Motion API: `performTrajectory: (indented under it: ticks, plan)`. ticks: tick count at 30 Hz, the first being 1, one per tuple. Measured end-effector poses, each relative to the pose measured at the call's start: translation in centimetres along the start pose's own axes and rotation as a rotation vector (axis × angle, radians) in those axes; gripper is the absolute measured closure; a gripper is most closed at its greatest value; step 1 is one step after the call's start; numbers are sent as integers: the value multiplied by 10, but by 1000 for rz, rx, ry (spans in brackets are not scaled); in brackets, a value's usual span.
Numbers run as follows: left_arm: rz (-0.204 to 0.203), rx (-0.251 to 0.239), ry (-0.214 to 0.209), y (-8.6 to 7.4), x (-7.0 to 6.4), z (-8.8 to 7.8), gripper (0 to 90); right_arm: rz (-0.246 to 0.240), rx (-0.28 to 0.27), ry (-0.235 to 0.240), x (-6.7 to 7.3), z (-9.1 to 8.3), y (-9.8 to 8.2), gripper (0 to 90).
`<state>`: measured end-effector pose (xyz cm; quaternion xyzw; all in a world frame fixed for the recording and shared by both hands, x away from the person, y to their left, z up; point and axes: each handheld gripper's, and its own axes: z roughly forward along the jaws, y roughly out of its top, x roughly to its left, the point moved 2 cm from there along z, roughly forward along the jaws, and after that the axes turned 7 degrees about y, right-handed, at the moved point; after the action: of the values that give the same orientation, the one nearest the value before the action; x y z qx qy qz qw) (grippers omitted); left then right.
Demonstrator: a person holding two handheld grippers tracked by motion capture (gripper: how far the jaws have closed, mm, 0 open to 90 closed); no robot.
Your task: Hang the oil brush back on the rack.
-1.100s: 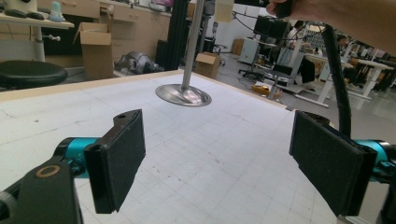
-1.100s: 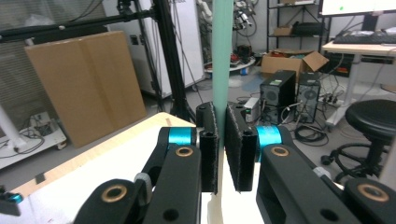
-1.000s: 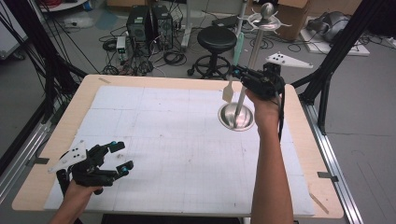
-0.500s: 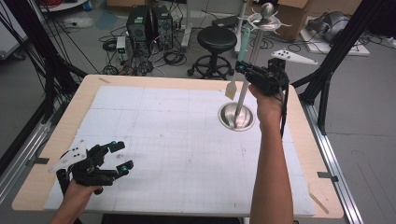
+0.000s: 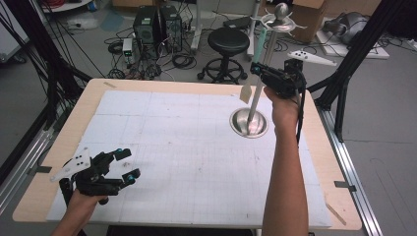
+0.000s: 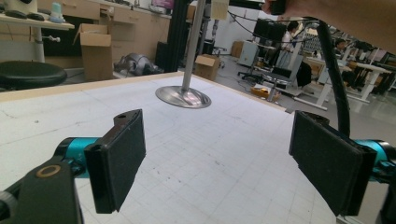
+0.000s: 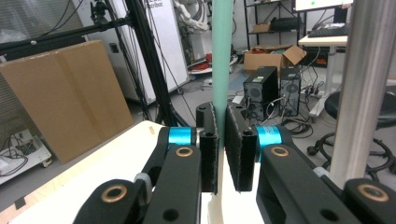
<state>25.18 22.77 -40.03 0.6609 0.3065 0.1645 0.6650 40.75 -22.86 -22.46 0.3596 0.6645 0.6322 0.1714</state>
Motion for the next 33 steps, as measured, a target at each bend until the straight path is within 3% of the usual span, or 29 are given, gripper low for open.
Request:
performTrajectory:
  ticks: [8, 14, 20, 26, 30, 33]
  plan:
    - [3, 1, 4, 0, 1, 0, 189, -15, 25, -25, 0, 0, -3, 815]
    - [3, 0, 12, 0, 1, 0, 189, -39, 24, -90, 1, -7, -5, 561]
    - [7, 2, 21, 0, 2, 0, 189, -71, 6, -112, 6, -24, -13, 436]
    - [-4, -2, 26, 0, 4, 0, 186, -98, 20, -90, 10, -39, -38, 317]
    - [-9, -3, 33, -1, 4, 1, 179, -126, 52, -93, 15, -50, -63, 276]
    - [-12, 0, 38, -1, 4, 1, 178, -117, 54, -79, 19, -59, -84, 246]
